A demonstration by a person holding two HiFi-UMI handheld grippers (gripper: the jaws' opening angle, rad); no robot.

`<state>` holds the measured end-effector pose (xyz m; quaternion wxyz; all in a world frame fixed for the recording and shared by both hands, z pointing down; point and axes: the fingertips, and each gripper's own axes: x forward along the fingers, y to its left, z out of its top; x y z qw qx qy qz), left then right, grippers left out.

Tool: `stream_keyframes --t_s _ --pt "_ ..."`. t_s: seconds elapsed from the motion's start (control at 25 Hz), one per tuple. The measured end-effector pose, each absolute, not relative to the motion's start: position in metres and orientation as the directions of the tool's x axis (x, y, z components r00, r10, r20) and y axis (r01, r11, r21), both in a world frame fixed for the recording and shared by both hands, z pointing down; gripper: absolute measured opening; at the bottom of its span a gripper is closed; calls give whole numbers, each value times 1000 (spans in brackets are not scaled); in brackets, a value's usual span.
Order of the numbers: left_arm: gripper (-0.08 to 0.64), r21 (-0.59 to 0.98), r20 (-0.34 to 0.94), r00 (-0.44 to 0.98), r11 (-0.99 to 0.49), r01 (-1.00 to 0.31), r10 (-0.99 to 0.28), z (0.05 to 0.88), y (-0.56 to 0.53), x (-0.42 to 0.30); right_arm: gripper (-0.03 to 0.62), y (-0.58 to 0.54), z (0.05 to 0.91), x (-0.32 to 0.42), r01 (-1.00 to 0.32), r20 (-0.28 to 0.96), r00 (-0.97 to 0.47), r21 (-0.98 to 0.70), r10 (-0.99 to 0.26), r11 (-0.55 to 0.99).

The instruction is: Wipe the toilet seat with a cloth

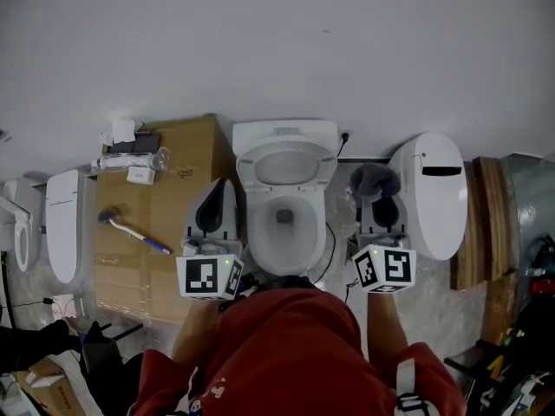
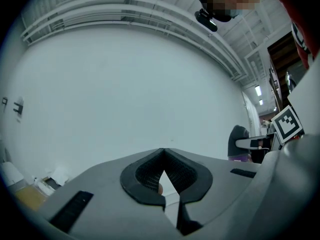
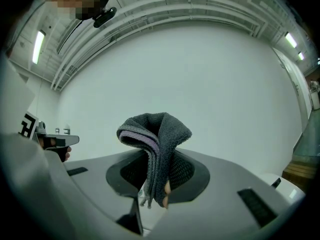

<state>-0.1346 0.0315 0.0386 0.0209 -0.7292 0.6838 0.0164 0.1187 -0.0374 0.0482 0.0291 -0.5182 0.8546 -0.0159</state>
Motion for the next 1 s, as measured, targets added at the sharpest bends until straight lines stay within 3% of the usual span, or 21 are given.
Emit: stream_keyframes --t_s 0.32,0.56,1.0 --pt "12 -150 83 143 -154 -977 -986 83 -7 -101 78 -40 65 125 -885 0 -463 -60 -887 462" --pt "14 -304 265 185 -264 -915 -946 140 -54 -69 78 -43 80 133 -894 41 -448 -40 -893 446" --pt "100 -635 526 99 -467 -615 -845 235 -149 -48 78 -43 100 163 -914 94 -406 -62 -909 401"
